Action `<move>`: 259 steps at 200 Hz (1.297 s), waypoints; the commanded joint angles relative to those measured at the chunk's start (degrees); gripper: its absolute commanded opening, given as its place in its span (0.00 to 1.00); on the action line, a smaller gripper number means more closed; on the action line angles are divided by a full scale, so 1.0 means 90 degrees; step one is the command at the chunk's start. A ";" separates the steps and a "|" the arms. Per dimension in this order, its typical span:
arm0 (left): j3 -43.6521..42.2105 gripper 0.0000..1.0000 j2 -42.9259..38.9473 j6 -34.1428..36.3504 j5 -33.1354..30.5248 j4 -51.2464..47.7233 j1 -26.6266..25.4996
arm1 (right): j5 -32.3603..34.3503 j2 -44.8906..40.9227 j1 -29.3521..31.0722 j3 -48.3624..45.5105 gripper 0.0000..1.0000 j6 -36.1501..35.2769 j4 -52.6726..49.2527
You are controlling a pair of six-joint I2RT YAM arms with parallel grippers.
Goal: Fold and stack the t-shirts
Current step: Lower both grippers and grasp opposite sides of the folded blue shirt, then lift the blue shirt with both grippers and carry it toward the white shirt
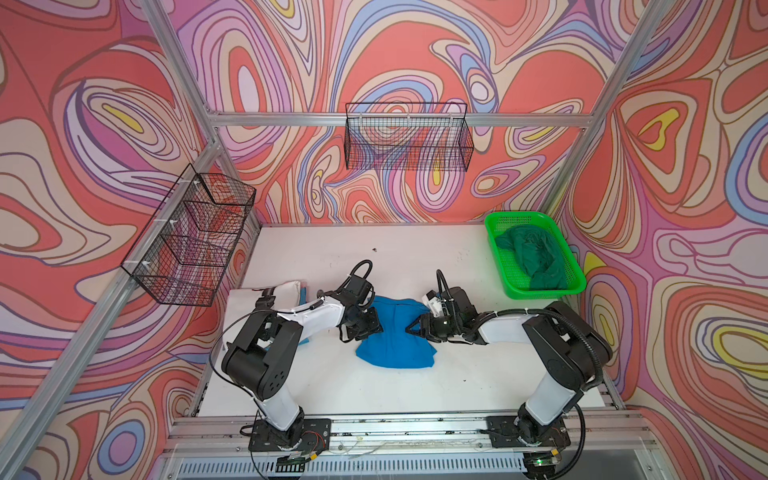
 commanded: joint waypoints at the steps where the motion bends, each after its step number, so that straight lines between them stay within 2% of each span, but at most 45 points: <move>1: -0.0708 0.32 0.0801 -0.0079 -0.0305 -0.0124 -0.0128 | -0.0021 0.0464 0.0160 -0.0327 0.46 0.0437 0.0034; 19: -0.0754 0.29 0.0778 -0.0072 -0.0232 -0.0022 -0.0126 | -0.0063 0.0555 0.0174 -0.0312 0.41 0.0495 0.0204; 46: -0.0784 0.00 0.0670 -0.0082 -0.0143 0.0062 -0.0127 | -0.0035 0.0616 0.0181 -0.0245 0.23 0.0542 0.0247; 77: -0.0657 0.00 0.0219 -0.0145 -0.0236 -0.0065 -0.0125 | -0.0018 0.0503 0.0189 -0.0030 0.00 0.0593 0.0197; 109: -0.0167 0.00 -0.0281 -0.0025 -0.0604 -0.0598 -0.0097 | -0.0009 0.0441 0.0261 0.0658 0.00 0.0589 -0.0125; 131: 0.0169 0.00 -0.0679 0.0108 -0.0722 -0.0993 0.0156 | 0.0036 0.0412 0.0443 0.1388 0.00 0.0516 -0.0513; 180: 0.1127 0.00 -0.1669 0.0813 -0.0934 -0.2283 0.1142 | 0.0175 0.0769 0.1046 0.3296 0.00 0.0470 -0.1221; 220: 0.1706 0.00 -0.2460 0.1571 -0.1339 -0.3298 0.2065 | 0.0171 0.1618 0.1712 0.4948 0.00 0.0588 -0.1342; 259: 0.1865 0.00 -0.3048 0.2096 -0.1441 -0.3656 0.3202 | -0.0005 0.2706 0.2174 0.6632 0.00 0.0751 -0.1281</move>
